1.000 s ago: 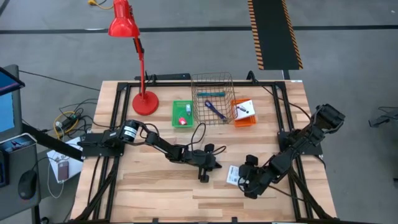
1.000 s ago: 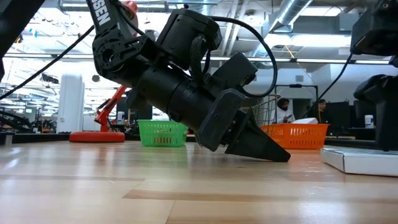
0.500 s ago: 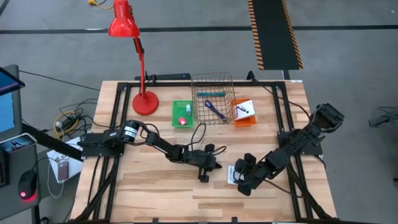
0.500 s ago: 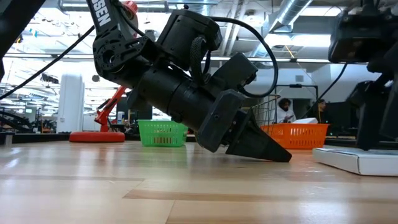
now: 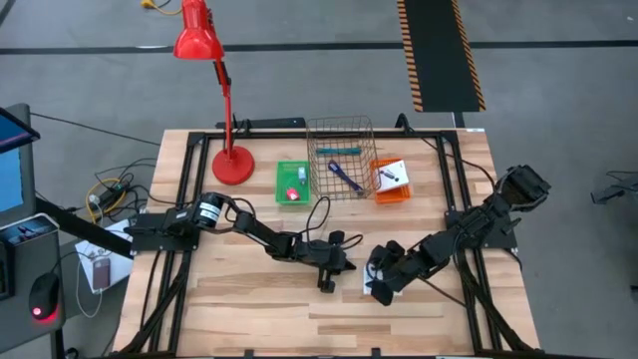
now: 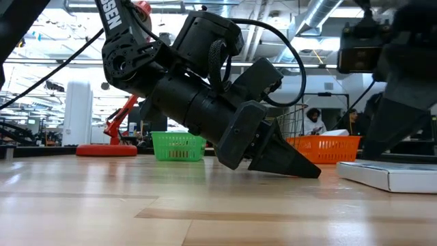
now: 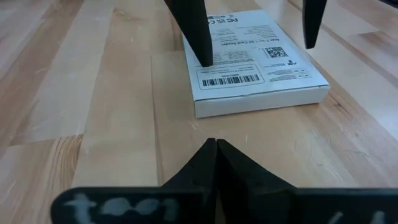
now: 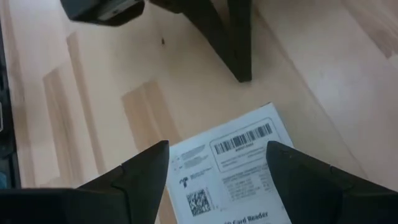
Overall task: Pick and place items into bin
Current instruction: Put the white box into the orange bin
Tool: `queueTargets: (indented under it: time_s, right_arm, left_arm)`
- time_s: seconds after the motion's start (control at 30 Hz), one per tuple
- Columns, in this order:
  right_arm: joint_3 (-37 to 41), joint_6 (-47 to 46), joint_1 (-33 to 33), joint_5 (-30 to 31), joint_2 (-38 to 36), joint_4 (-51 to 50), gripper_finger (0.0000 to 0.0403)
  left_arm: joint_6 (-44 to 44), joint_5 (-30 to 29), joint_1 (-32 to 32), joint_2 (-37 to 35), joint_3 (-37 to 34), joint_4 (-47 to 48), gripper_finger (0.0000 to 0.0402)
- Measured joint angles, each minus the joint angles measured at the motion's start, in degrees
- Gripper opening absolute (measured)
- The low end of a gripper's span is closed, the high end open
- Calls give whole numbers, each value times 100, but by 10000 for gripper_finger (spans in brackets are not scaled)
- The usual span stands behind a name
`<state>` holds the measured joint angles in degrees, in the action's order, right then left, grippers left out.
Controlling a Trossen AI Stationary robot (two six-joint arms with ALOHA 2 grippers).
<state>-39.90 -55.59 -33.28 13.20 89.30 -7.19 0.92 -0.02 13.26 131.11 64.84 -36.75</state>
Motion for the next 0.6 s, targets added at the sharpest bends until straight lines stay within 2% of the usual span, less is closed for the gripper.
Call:
queueTargets:
  time_s: [0.53, 0.6]
  right_arm:
    - [0, 182, 90, -38, 1, 25, 265]
    - [0, 188, 90, 167, 2, 25, 265]
  left_arm:
    - [27, -18, 0, 2, 0, -70, 0]
    - [27, -18, 0, 2, 0, -70, 0]
